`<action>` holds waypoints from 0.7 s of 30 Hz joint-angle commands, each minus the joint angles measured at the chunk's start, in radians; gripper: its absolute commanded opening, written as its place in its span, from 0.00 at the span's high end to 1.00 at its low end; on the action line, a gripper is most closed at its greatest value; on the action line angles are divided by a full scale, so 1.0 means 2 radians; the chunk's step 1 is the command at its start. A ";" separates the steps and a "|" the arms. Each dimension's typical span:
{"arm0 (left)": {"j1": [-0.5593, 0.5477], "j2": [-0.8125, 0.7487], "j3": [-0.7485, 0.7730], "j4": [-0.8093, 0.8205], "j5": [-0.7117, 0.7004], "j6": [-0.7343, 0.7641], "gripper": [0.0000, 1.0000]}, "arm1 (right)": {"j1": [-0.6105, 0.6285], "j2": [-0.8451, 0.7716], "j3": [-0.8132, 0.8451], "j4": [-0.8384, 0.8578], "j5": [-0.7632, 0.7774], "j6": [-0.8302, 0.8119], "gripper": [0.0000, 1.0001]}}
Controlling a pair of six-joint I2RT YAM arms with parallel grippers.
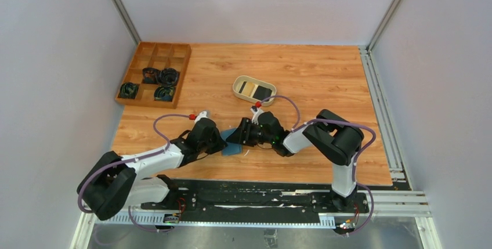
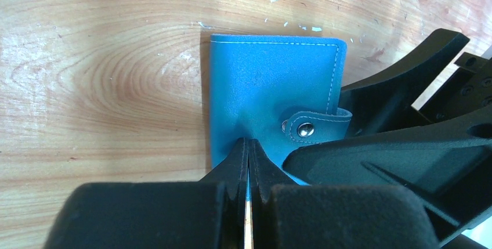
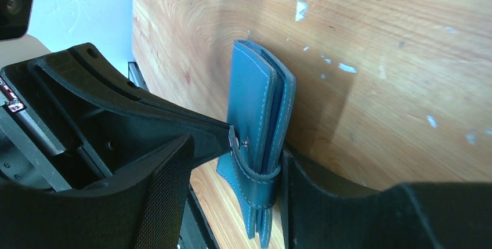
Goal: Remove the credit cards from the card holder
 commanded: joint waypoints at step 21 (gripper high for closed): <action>-0.003 0.111 0.108 -0.055 -0.010 0.057 1.00 | -0.020 -0.263 -0.025 -0.365 0.262 -0.274 0.48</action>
